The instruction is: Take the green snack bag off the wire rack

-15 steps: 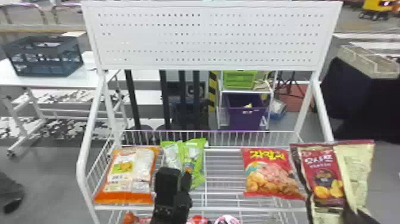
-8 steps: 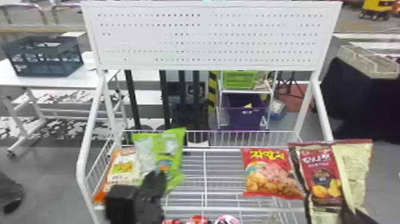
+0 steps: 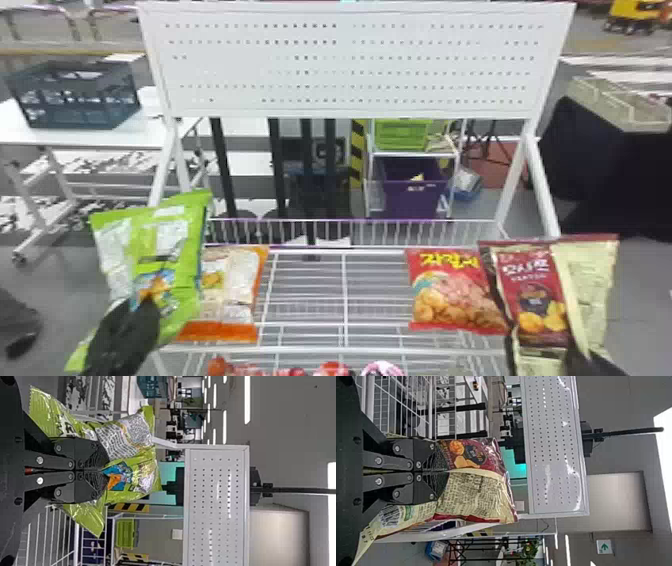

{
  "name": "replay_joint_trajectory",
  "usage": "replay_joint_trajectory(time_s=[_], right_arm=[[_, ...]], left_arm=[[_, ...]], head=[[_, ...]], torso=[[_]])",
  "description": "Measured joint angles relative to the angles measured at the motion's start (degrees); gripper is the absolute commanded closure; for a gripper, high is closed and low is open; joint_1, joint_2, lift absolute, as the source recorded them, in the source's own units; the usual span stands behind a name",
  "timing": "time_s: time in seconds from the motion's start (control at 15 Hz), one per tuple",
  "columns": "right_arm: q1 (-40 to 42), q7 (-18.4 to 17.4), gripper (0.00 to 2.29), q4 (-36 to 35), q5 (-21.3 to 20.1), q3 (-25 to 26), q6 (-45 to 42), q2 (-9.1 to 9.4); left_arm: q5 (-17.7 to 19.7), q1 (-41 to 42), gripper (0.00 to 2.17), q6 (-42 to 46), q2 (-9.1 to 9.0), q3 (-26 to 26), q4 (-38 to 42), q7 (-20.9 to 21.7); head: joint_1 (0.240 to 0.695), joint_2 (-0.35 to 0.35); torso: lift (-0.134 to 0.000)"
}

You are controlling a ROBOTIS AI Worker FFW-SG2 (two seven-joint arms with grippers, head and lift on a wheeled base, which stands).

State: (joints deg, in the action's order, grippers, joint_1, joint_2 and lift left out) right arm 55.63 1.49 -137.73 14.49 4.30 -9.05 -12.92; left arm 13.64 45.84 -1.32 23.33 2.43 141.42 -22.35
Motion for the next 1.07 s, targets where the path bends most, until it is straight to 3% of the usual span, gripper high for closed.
replay_joint_trajectory(time_s=[0.47, 1.07], right_arm=[[0.2, 0.0, 2.24, -0.2, -0.3, -0.1, 0.0, -0.09], [0.1, 0.0, 2.24, -0.1, -0.2, 0.0, 0.0, -0.29]], left_arm=[[-1.4, 4.6, 1.71, 6.9, -1.99, -1.4, -0.5, 1.2], [-1.2, 4.5, 1.71, 7.1, -2.24, -2.1, -0.6, 1.2]], head=[[0.499, 0.0], [0.499, 0.0]], torso=[[0.0], [0.0]])
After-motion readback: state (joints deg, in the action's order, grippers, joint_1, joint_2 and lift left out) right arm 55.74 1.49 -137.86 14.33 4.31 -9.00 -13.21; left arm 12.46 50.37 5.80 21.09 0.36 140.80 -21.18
